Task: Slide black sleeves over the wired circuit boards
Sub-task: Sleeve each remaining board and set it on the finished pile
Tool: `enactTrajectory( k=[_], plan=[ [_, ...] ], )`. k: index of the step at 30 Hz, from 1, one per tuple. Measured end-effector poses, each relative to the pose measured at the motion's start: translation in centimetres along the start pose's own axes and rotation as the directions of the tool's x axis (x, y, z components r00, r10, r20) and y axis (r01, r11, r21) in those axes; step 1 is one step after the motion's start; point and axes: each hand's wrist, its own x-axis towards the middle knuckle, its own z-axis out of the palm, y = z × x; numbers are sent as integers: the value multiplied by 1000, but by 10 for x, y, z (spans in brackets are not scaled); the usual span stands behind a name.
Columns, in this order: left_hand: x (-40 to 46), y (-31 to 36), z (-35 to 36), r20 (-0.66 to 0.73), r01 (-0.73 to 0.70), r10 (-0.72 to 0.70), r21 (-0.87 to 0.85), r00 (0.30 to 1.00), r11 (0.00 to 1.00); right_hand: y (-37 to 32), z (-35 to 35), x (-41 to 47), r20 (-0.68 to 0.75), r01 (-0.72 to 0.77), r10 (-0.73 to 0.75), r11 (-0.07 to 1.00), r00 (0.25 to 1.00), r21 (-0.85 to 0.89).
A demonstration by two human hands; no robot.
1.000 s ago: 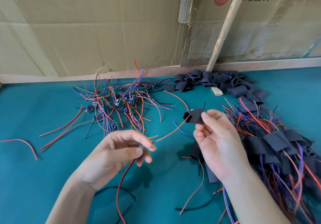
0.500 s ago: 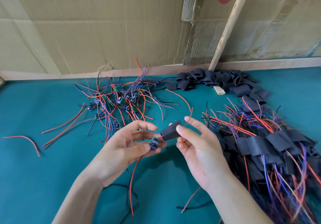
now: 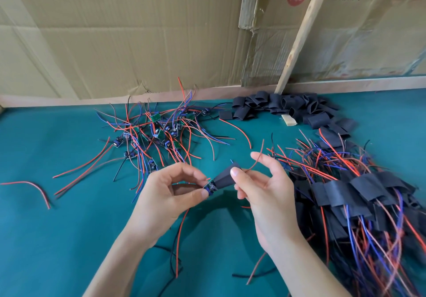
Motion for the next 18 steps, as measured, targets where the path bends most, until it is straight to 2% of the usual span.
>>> enactTrajectory(
  k=[8, 14, 18],
  plan=[
    [1, 0, 1, -19, -19, 20, 55, 1000, 998, 2, 1, 0, 18, 8, -7, 999, 1000, -32],
    [0, -1, 3, -48, -54, 61, 148, 997, 988, 4, 5, -6, 54, 38, -32, 992, 998, -121],
    [0, -2, 3, -61, -72, 84, 179, 995, 981, 4, 5, -6, 46, -4, 8, 996, 999, -94]
  ],
)
